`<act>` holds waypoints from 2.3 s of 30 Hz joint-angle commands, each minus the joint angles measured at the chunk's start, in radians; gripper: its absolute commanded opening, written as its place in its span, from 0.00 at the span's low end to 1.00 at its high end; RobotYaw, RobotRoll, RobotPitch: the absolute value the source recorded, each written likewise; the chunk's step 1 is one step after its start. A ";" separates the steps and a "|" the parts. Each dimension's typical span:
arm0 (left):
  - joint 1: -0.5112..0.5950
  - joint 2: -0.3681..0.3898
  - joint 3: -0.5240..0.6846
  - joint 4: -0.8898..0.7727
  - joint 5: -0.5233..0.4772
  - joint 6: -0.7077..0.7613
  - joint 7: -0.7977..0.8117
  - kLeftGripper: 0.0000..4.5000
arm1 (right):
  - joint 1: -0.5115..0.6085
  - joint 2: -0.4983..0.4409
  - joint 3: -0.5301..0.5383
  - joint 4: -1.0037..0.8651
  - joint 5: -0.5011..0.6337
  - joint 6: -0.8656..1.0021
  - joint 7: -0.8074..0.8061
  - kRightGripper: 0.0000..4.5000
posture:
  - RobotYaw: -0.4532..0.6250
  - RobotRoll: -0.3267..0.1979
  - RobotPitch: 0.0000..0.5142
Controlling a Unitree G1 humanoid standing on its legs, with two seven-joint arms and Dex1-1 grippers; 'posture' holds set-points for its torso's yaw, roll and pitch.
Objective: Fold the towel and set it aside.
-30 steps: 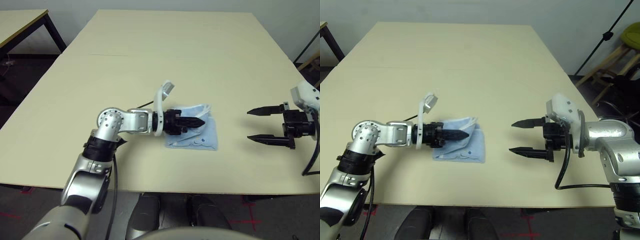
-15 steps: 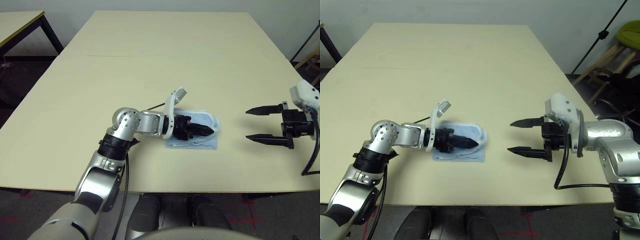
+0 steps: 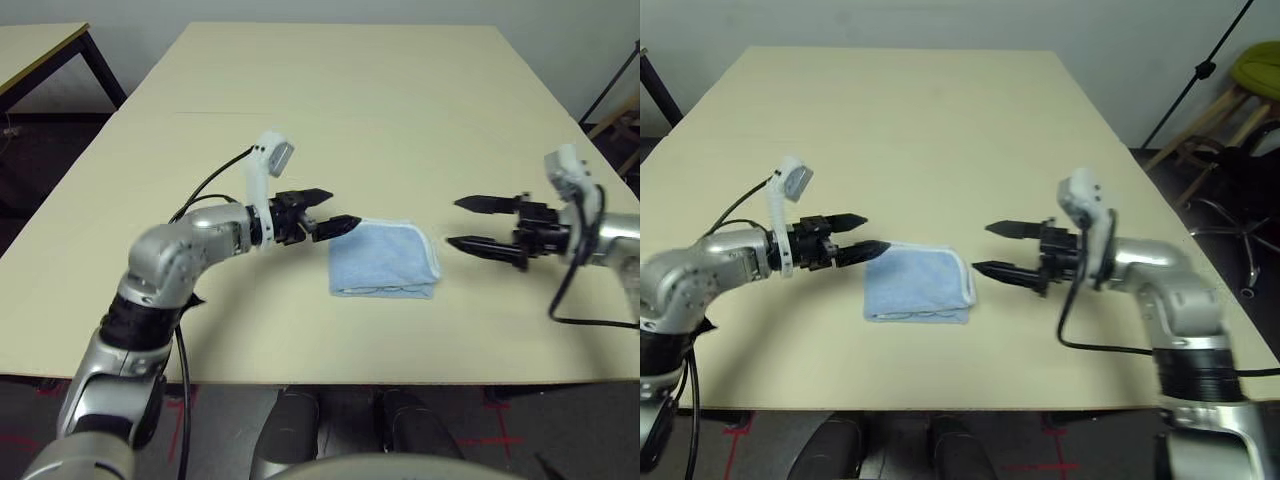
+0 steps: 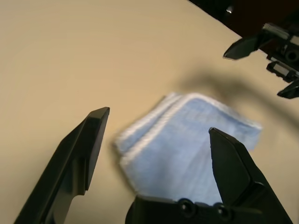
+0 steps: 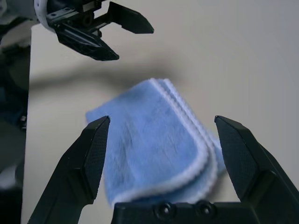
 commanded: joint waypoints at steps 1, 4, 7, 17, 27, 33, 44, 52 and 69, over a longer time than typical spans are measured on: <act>0.024 -0.039 -0.006 0.020 0.072 -0.113 -0.032 1.00 | -0.018 0.044 0.017 -0.035 0.028 0.018 -0.030 1.00 | 0.60 0.62 0.21; 0.027 -0.069 0.005 0.038 0.089 -0.121 -0.035 1.00 | -0.033 0.086 0.025 -0.037 0.054 0.040 -0.042 1.00 | 0.58 0.62 0.21; 0.015 -0.111 0.009 0.072 0.092 -0.122 -0.043 1.00 | -0.051 0.130 0.060 -0.031 0.052 0.040 -0.048 0.91 | 0.57 0.62 0.22; 0.038 -0.188 0.031 0.113 0.061 -0.030 -0.060 0.31 | 0.004 0.117 0.127 -0.039 -0.022 -0.027 -0.018 0.10 | 0.56 0.62 0.22; 0.096 -0.219 -0.069 0.220 0.147 -0.041 -0.110 0.00 | 0.050 0.115 0.223 0.090 -0.194 -0.216 -0.014 0.00 | 0.56 0.62 0.23; 0.105 -0.209 -0.099 0.269 0.208 -0.056 -0.144 0.00 | 0.050 0.101 0.266 0.186 -0.291 -0.293 -0.015 0.00 | 0.55 0.62 0.24; 0.010 -0.249 0.010 0.225 0.130 -0.005 -0.146 0.00 | -0.029 0.173 0.108 0.108 -0.056 -0.136 -0.042 0.00 | 0.55 0.62 0.24; -0.054 -0.302 0.002 0.390 0.231 -0.117 -0.106 0.00 | -0.058 0.202 0.128 0.208 -0.136 -0.214 -0.083 0.00 | 0.55 0.62 0.24; -0.004 -0.321 0.018 0.504 0.323 -0.212 -0.088 0.00 | -0.034 0.235 0.124 0.366 -0.222 -0.270 -0.137 0.04 | 0.55 0.62 0.24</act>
